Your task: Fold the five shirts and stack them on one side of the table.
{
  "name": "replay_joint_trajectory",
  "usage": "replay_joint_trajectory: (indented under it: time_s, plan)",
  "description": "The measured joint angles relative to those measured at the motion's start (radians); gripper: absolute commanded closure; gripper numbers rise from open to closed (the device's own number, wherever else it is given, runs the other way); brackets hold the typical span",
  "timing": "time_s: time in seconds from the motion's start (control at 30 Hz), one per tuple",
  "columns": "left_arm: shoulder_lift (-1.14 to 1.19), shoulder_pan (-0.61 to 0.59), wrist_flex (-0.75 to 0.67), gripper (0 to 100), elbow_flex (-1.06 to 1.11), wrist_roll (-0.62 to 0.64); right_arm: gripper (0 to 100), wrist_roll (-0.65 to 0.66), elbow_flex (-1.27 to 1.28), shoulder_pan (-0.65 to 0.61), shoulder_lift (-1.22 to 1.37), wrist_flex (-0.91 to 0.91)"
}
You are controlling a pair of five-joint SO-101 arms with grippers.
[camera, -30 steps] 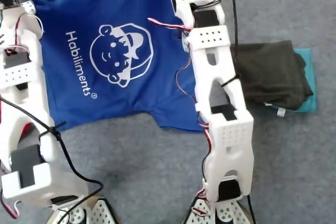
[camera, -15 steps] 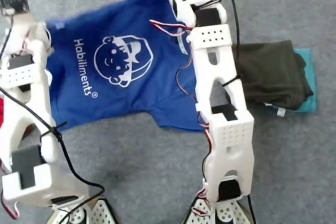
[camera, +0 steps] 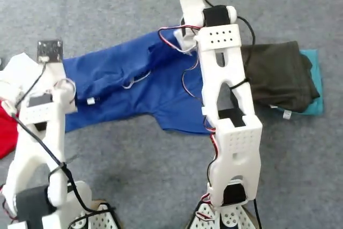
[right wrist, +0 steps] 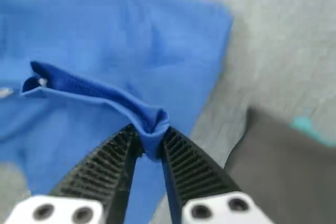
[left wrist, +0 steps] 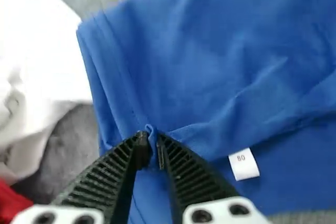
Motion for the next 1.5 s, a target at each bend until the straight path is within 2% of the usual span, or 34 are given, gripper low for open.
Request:
replay_joint_trajectory:
  time_s: [0.23, 0.43, 0.63, 0.8, 1.13, 1.5]
  plan:
    - [-0.017, -0.064, 0.003, 97, 0.038, -0.006, 98.5, 0.0, -0.002, 0.04, -0.002, 0.13]
    - [-0.02, -0.089, 0.009, 97, 0.055, -0.107, 98.5, 0.04, 0.014, 0.049, -0.009, 0.178]
    - [-0.02, -0.107, 0.009, 97, 0.074, -0.164, 98.5, 0.095, 0.207, 0.048, -0.129, 0.176]
    - [-0.02, -0.077, 0.009, 97, 0.152, -0.27, 98.5, 0.132, 0.48, 0.046, -0.275, 0.035]
    - [-0.02, -0.083, 0.009, 97, 0.158, -0.282, 98.5, 0.146, 1.02, 0.046, -0.519, -0.269]
    - [-0.02, -0.084, 0.009, 97, 0.157, -0.305, 98.5, 0.146, 1.355, 0.055, -0.632, -0.474]
